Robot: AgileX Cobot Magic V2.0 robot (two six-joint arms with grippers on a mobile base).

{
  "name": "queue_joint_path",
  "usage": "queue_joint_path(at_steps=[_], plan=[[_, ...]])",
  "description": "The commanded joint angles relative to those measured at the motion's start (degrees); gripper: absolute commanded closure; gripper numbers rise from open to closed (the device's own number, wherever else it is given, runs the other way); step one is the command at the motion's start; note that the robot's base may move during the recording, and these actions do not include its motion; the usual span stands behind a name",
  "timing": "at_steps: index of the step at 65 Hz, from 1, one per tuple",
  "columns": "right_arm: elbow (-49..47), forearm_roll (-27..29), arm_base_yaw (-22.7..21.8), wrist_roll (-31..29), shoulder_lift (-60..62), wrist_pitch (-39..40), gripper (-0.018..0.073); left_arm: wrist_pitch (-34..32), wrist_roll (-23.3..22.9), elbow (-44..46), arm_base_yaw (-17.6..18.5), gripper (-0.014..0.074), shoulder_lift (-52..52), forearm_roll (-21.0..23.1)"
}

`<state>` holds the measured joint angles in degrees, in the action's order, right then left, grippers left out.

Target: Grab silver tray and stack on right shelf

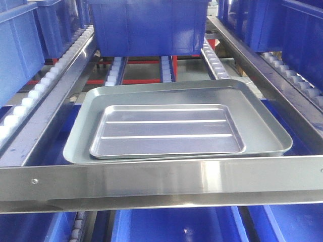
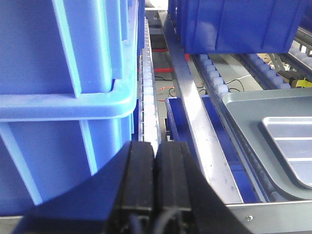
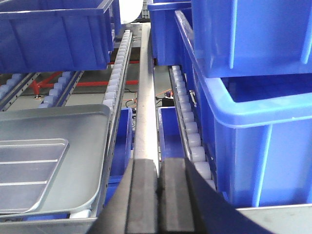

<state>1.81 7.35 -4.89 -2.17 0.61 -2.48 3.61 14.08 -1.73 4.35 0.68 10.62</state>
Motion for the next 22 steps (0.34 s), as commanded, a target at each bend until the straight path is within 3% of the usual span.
queue_joint_path(at_steps=[1, 22], plan=[[-0.1, 0.0, -0.3, -0.6, 1.0, 5.4, 0.0502, -5.2, 0.2, -1.5, -0.1, 0.0677, 0.1, 0.6], [-0.1, 0.0, -0.3, -0.6, 1.0, 5.4, 0.0502, -5.2, 0.2, -1.5, -0.1, 0.0677, 0.1, 0.6]])
